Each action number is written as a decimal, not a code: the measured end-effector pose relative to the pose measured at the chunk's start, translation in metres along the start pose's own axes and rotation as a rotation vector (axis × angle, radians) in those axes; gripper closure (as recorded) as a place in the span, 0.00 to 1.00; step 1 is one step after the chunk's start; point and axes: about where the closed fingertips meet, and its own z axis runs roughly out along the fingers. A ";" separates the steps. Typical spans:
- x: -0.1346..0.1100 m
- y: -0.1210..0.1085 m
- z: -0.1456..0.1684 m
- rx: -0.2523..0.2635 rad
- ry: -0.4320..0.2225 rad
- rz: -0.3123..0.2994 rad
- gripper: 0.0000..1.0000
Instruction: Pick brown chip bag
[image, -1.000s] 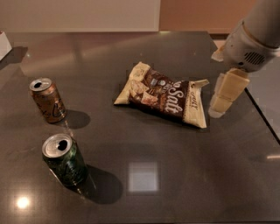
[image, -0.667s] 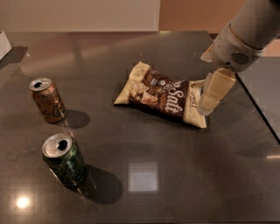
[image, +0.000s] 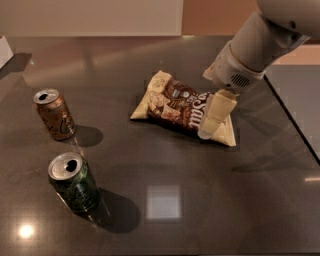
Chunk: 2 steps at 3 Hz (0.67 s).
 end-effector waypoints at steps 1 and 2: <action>-0.008 -0.001 0.027 -0.012 -0.004 -0.022 0.00; -0.003 -0.008 0.045 0.003 0.026 -0.031 0.00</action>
Offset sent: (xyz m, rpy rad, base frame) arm 0.0334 0.0139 -0.0610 -0.0764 -0.0249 0.0153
